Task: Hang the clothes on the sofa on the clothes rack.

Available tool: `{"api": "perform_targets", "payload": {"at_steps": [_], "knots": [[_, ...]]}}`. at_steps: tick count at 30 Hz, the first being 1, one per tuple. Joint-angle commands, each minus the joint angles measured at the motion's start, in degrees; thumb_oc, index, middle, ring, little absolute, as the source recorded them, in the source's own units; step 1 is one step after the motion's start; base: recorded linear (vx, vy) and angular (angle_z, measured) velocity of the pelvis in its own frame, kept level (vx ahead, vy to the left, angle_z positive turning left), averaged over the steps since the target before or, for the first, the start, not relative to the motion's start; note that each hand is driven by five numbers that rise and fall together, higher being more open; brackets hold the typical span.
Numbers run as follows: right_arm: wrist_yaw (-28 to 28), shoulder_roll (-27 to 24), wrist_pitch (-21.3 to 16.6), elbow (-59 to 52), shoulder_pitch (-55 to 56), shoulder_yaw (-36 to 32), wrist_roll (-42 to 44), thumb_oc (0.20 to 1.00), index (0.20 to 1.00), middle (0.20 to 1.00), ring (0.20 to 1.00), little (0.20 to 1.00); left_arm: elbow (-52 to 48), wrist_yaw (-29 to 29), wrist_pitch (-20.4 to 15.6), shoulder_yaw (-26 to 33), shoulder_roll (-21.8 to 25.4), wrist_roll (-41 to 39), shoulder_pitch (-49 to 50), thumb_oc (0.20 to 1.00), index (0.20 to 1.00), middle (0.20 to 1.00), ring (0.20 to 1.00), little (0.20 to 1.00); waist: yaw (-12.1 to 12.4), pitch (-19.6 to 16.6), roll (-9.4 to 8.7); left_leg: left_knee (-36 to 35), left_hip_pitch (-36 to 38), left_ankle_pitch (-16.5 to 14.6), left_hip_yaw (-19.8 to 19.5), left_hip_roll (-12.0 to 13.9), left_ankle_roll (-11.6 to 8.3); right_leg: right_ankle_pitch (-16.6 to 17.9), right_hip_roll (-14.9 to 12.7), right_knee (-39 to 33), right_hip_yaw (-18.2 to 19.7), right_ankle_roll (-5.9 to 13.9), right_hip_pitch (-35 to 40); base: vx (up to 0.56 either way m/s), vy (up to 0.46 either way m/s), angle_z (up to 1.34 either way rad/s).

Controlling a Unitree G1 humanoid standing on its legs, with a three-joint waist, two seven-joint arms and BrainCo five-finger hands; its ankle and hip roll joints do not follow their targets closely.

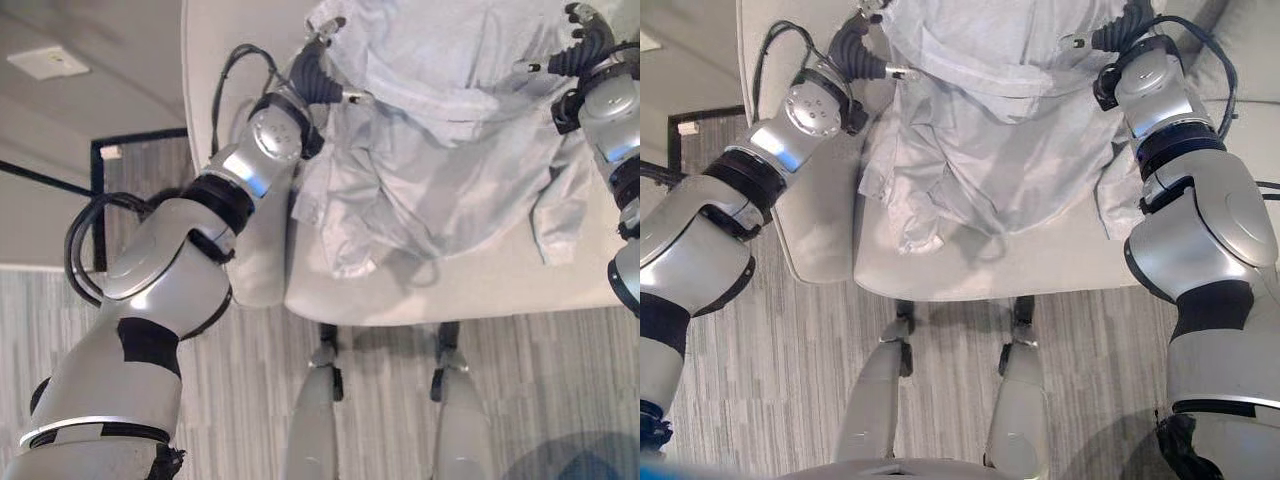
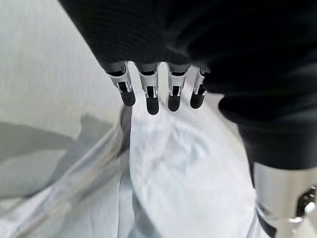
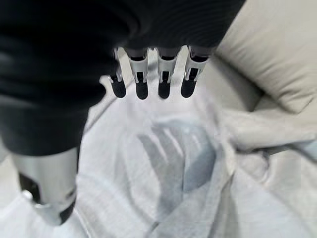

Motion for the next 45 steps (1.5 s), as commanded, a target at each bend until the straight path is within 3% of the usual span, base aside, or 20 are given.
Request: {"api": "perform_targets", "payload": {"at_steps": [1, 5, 11, 25, 35, 45], "knots": [[-3.34, -7.04, -0.76, -6.42, -2.74, -3.82, -1.93, 1.000, 1.000, 1.000, 1.000, 1.000, -1.57, 3.40, -1.88, 1.49, 3.16, 0.85, -5.73, 1.000, 1.000, 1.000, 1.000, 1.000, 0.16, 4.41, -0.03, -1.27, 6.33, -4.39, -4.12, 0.26, -1.66, 1.81, 2.75, -2.27, 0.85, 1.78, 0.29, 0.09, -0.292, 0.26], [-3.61, -10.74, -2.96, -11.86, 0.54, -5.98, 0.07, 1.000, 1.000, 1.000, 1.000, 1.000, -1.61, 3.57, -3.05, 2.38, 3.82, 1.06, -3.99, 1.000, 1.000, 1.000, 1.000, 1.000, -1.29, 2.83, 0.39, -6.86, 7.84, -0.42, -4.67, 2.48, -2.85, 3.72, 3.37, -4.61, -1.20, 1.89, 1.62, 0.08, -0.181, 0.13], [-3.01, -10.25, -3.42, -10.13, 0.44, -3.91, -0.42, 1.000, 1.000, 1.000, 1.000, 1.000, -0.60, 3.26, -3.48, 0.28, 1.89, 0.42, -3.84, 1.000, 1.000, 1.000, 1.000, 1.000, -0.90, 1.45, 1.29, -11.14, 9.90, 2.29, -3.90, 3.69, -3.99, 3.58, 3.88, -5.74, -1.88, 1.67, 3.61, 0.03, -0.041, -0.06], [-2.46, -7.47, -1.95, -3.61, -3.52, 0.58, -4.08, 1.000, 1.000, 1.000, 1.000, 1.000, 3.09, 3.11, -3.12, -1.31, 0.15, 0.49, -5.28, 1.000, 1.000, 1.000, 1.000, 1.000, -0.05, 1.30, 2.74, -13.70, 10.58, 3.71, -3.93, 3.30, -4.85, 2.70, 4.28, -4.92, -1.94, 1.37, 4.04, 0.00, -0.020, 0.01], [-2.78, -3.63, -1.52, -1.25, -7.95, 3.38, -5.67, 1.000, 1.000, 1.000, 1.000, 1.000, 6.05, 3.29, -2.76, -1.91, -0.31, 1.17, -7.10, 1.000, 1.000, 1.000, 1.000, 1.000, 0.70, 2.14, 4.81, -13.70, 8.39, 4.87, -4.74, 3.55, -5.79, 1.88, 4.52, -3.09, -2.75, 1.16, 2.51, 0.02, -0.054, 0.02], [-1.88, 1.34, -1.95, 1.27, -12.16, 7.17, -3.76, 1.000, 1.000, 1.000, 1.000, 1.000, 12.94, 2.27, -1.66, -4.55, 0.63, 1.19, -12.49, 1.000, 1.000, 1.000, 1.000, 1.000, 1.21, 1.49, 4.32, -13.70, 4.72, 5.88, -4.81, 3.75, -6.31, 3.86, 6.10, -6.54, -2.30, 1.22, -0.30, 0.03, -0.042, 0.00]]}}
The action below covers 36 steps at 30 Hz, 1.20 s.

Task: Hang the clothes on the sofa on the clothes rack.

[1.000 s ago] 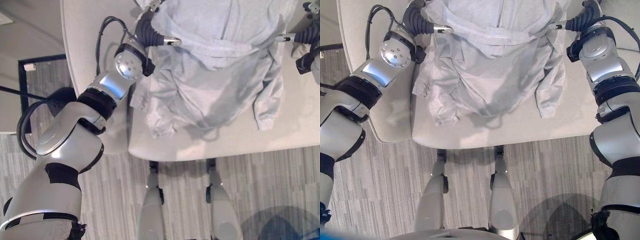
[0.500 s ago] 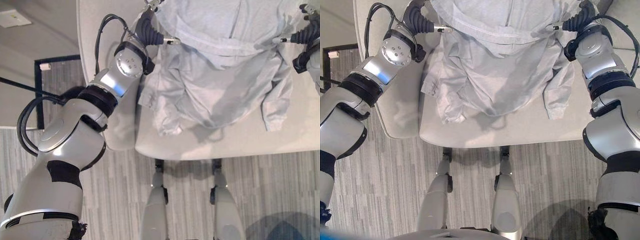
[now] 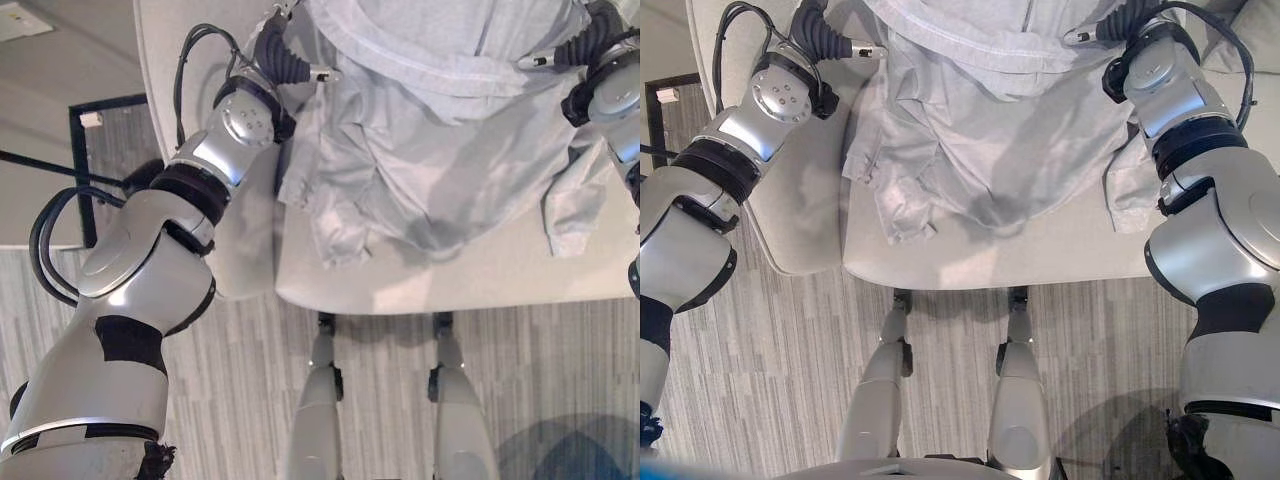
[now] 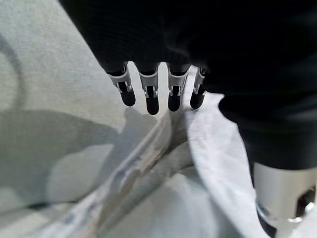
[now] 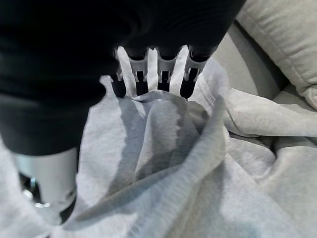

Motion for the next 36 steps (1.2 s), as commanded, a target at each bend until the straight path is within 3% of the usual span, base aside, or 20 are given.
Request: {"api": "perform_targets", "payload": {"at_steps": [1, 25, 36], "knots": [[-0.18, 0.02, -1.98, 3.27, -8.33, 2.71, 0.36, 1.000, 1.000, 1.000, 1.000, 1.000, 4.12, 0.45, -1.28, -1.38, 0.94, 0.98, -9.51, 1.000, 1.000, 1.000, 1.000, 1.000, 1.58, -0.59, -0.48, -0.03, 2.89, -1.64, 1.35, 0.35, -3.54, -1.95, 0.36, 2.09, 1.97, 1.77, -2.46, 0.00, 0.000, 0.00], [-2.15, 5.63, 1.68, 12.20, -12.23, 6.02, -5.65, 1.000, 1.000, 1.000, 1.000, 1.000, 5.30, 2.18, -0.22, -4.52, -4.11, 2.75, -15.53, 1.000, 1.000, 1.000, 1.000, 1.000, 2.54, 0.43, 1.10, -0.03, -0.61, -0.87, 1.24, 0.91, -3.79, -2.26, 1.45, 3.30, 2.55, 0.73, -6.82, 0.00, -0.007, -0.01], [-1.42, 8.24, 1.06, 10.70, -12.05, 6.35, -2.62, 1.000, 1.000, 1.000, 1.000, 1.000, 4.45, 2.27, -0.65, -4.67, -5.76, 1.57, -16.18, 1.000, 1.000, 1.000, 1.000, 1.000, 2.35, 0.56, 0.73, -0.03, -0.41, -0.87, 1.34, 1.47, -3.62, -2.56, 1.65, 3.75, 3.46, 0.40, -7.50, 0.00, 0.000, 0.00]]}}
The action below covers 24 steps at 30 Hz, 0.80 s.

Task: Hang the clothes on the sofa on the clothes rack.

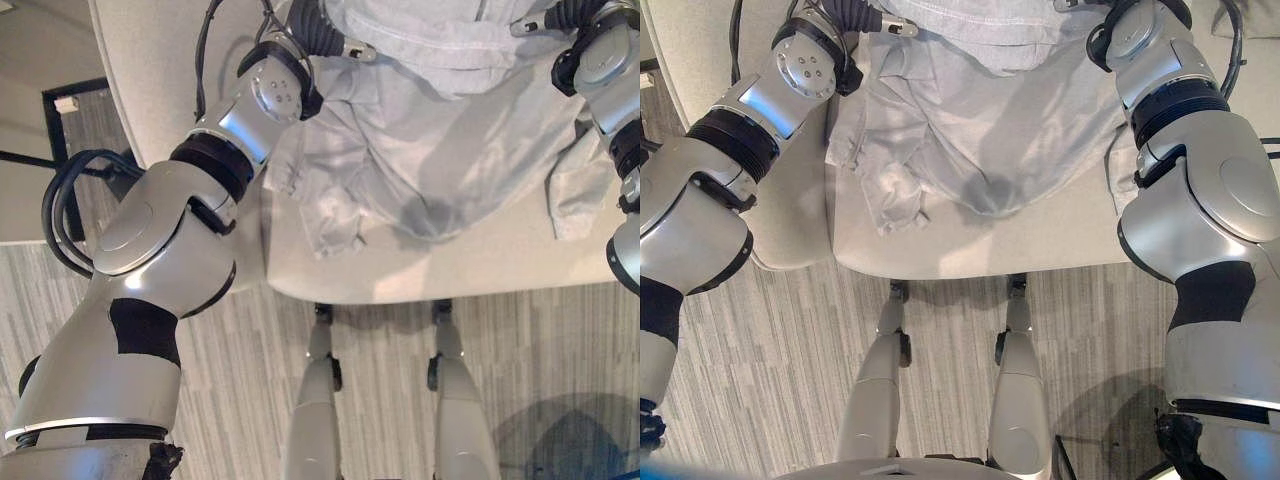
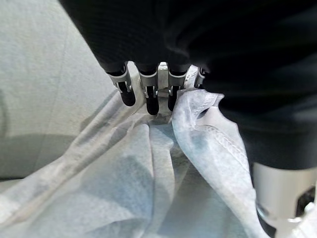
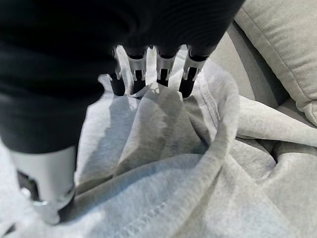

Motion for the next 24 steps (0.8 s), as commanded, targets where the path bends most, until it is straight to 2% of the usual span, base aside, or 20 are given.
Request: {"api": "perform_targets", "payload": {"at_steps": [1, 14, 15, 16, 17, 18, 19, 20, 24], "knots": [[1.23, 2.30, -1.02, 3.15, -5.32, 2.43, 2.20, 1.000, 1.000, 1.000, 1.000, 1.000, 2.91, 1.62, -1.88, -1.05, 0.10, -0.19, -9.90, 1.000, 1.000, 1.000, 1.000, 1.000, 2.37, 0.59, 0.64, -0.92, 4.09, -1.13, 0.78, 1.24, -3.54, -3.25, 1.39, 3.28, 2.42, 0.66, -2.56, 0.00, 0.000, 0.00], [1.86, 4.14, -2.69, -0.09, -4.38, 1.77, 6.95, 1.000, 1.000, 1.000, 1.000, 1.000, 3.49, 0.79, -1.69, -2.85, 0.07, -0.27, -11.17, 1.000, 1.000, 1.000, 1.000, 1.000, 1.15, 0.48, -0.59, -0.92, 4.79, -1.37, 1.20, 1.77, -3.48, -3.47, 1.79, 3.50, 2.82, 0.43, -2.56, 0.00, 0.000, 0.00], [2.25, 4.42, -3.14, -0.55, -4.11, 1.52, 7.74, 1.000, 1.000, 1.000, 1.000, 1.000, 4.05, 0.41, -1.51, -3.50, -0.24, 0.43, -11.63, 0.796, 0.796, 0.796, 0.796, 0.796, 1.01, 0.48, -0.74, -0.92, 4.90, -1.40, 1.17, 1.82, -3.49, -3.41, 1.85, 3.50, 2.88, 0.43, -2.65, 0.00, 0.000, 0.00], [2.30, 4.67, -3.45, -1.17, -4.07, 1.50, 8.39, 1.000, 1.000, 1.000, 1.000, 1.000, 4.08, 0.21, -1.43, -3.94, -0.19, 0.66, -11.87, 0.385, 0.385, 0.385, 0.385, 0.385, 0.88, 0.49, -0.91, -0.92, 4.94, -1.37, 1.23, 1.85, -3.49, -3.34, 1.91, 3.48, 2.97, 0.43, -2.71, 0.00, 0.000, 0.00], [2.30, 4.67, -3.45, -1.17, -4.07, 1.49, 8.39, 1.000, 1.000, 1.000, 1.000, 1.000, 4.08, 0.21, -1.43, -3.95, -0.19, 0.66, -11.88, 0.200, 0.200, 0.200, 0.200, 0.200, 0.88, 0.49, -0.92, -0.92, 4.95, -1.37, 1.24, 1.85, -3.49, -3.34, 1.91, 3.48, 2.97, 0.43, -2.71, 0.00, 0.000, 0.00], [2.54, 4.77, -3.52, -1.73, -4.03, 1.48, 8.95, 0.768, 0.768, 0.768, 0.768, 0.768, 4.07, 0.07, -1.31, -4.21, -0.02, 0.67, -12.06, 0.200, 0.200, 0.200, 0.200, 0.200, 0.79, 0.49, -1.03, -0.92, 4.94, -1.34, 1.29, 1.90, -3.51, -3.25, 1.89, 3.39, 2.98, 0.46, -2.76, -0.01, -0.001, -0.04], [2.84, 4.85, -3.81, -2.27, -3.94, 1.58, 9.61, 0.429, 0.429, 0.429, 0.429, 0.429, 4.03, -0.12, -1.32, -4.46, 0.19, 0.69, -12.30, 0.200, 0.200, 0.200, 0.200, 0.200, 0.69, 0.49, -1.14, -0.92, 4.91, -1.32, 1.40, 1.92, -3.53, -3.15, 1.88, 3.28, 2.99, 0.47, -2.78, -0.02, 0.000, -0.06], [3.04, 5.27, -4.37, -3.67, -4.20, 1.71, 11.17, 0.200, 0.200, 0.200, 0.200, 0.200, 4.25, -0.36, -1.31, -5.04, 0.70, 0.74, -12.63, 0.200, 0.200, 0.200, 0.200, 0.200, 0.49, 0.52, -1.42, -0.92, 4.82, -1.29, 1.51, 1.98, -3.59, -3.00, 1.96, 3.23, 3.07, 0.49, -2.96, -0.02, 0.005, -0.08], [3.07, 5.14, -4.94, -6.60, -4.59, 2.15, 12.35, 0.200, 0.200, 0.200, 0.200, 0.200, 4.39, -0.61, -1.15, -5.50, 2.12, 0.79, -12.46, 0.200, 0.200, 0.200, 0.200, 0.200, 0.08, 0.60, -1.92, -0.92, 4.78, -1.17, 1.80, 2.21, -3.64, -2.85, 1.97, 3.29, 3.21, 0.53, -3.19, -0.01, 0.003, -0.06]]}}
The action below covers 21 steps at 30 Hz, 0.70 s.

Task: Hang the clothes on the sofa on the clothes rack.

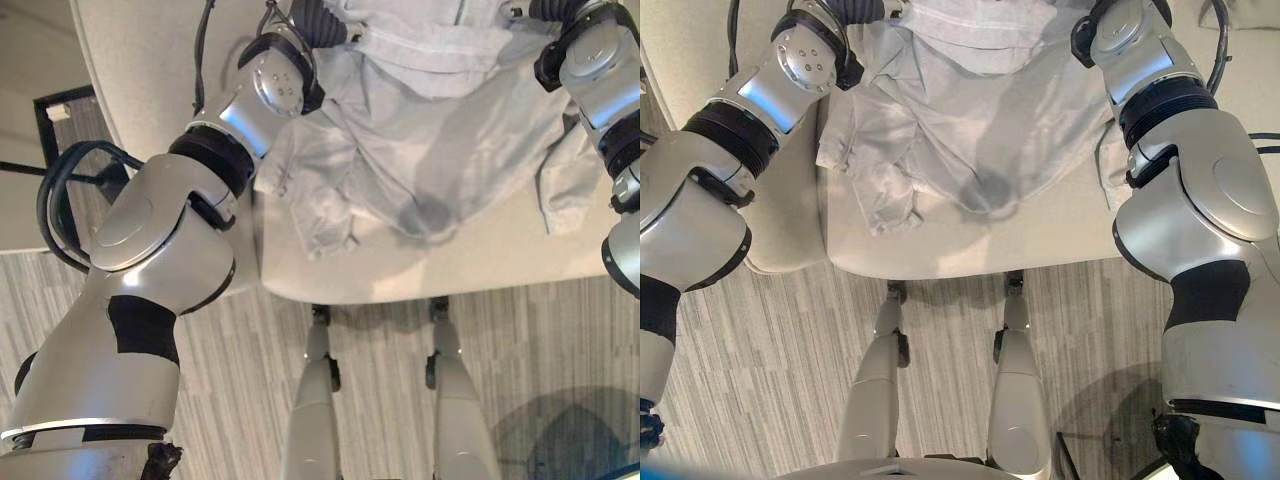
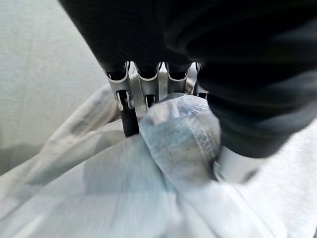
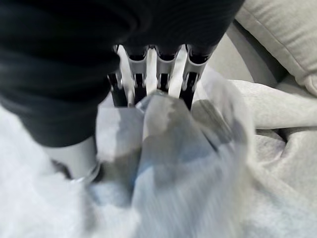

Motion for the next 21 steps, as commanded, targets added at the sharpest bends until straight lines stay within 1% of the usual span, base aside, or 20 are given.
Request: {"api": "perform_targets", "payload": {"at_steps": [1, 11, 13, 18, 21], "knots": [[2.76, 3.71, -4.23, -1.28, -4.09, 1.54, 2.75, 0.200, 0.200, 0.200, 0.200, 0.200, 4.08, -0.01, -1.57, -3.19, 0.23, 0.83, -10.75, 0.200, 0.200, 0.200, 0.200, 0.200, 1.81, 0.61, -1.87, -1.00, 4.85, -1.15, 0.57, 1.22, -3.62, -3.09, 1.06, 2.60, 1.95, 0.82, -1.96, -0.02, 0.006, -0.04], [1.81, 0.79, -5.26, -6.74, -3.22, 0.41, 3.50, 0.200, 0.200, 0.200, 0.200, 0.200, 2.97, 0.16, -1.47, -3.10, 2.39, 1.47, -9.14, 0.200, 0.200, 0.200, 0.200, 0.200, 1.21, 0.69, -2.53, -1.00, 5.87, -1.30, 1.27, 1.51, -3.71, -3.31, 1.02, 3.17, 1.83, 1.01, -1.24, -0.01, 0.006, -0.03], [1.03, -0.66, -5.69, -8.86, -2.09, -0.94, 3.43, 0.200, 0.200, 0.200, 0.200, 0.200, 2.40, 0.47, -1.50, -2.50, 3.01, 1.85, -8.41, 0.200, 0.200, 0.200, 0.200, 0.200, 1.13, 0.69, -2.57, -1.00, 6.50, -1.42, 1.45, 1.57, -3.76, -3.45, 0.87, 3.23, 1.61, 1.12, -0.54, -0.03, 0.025, 0.00], [-0.10, -2.39, -6.07, -11.35, -0.12, -3.15, 3.15, 0.200, 0.200, 0.200, 0.200, 0.200, 1.44, 1.03, -1.57, -2.10, 3.19, 2.61, -7.78, 0.200, 0.200, 0.200, 0.200, 0.200, 0.88, 0.71, -2.72, -1.00, 7.37, -1.55, 1.63, 1.50, -3.72, -3.54, 0.51, 3.40, 1.22, 1.30, 0.49, -0.01, 0.009, 0.00], [-1.35, -3.80, -6.60, -14.68, 1.94, -5.51, 3.12, 0.200, 0.200, 0.200, 0.200, 0.200, -0.35, 1.79, -1.79, -1.20, 3.84, 2.72, -7.14, 0.200, 0.200, 0.200, 0.200, 0.200, 0.91, 0.81, -2.79, -0.91, 8.52, -1.98, 1.92, 1.60, -3.73, -3.80, 0.27, 3.55, 0.80, 1.46, 1.94, -0.02, 0.015, 0.02]]}}
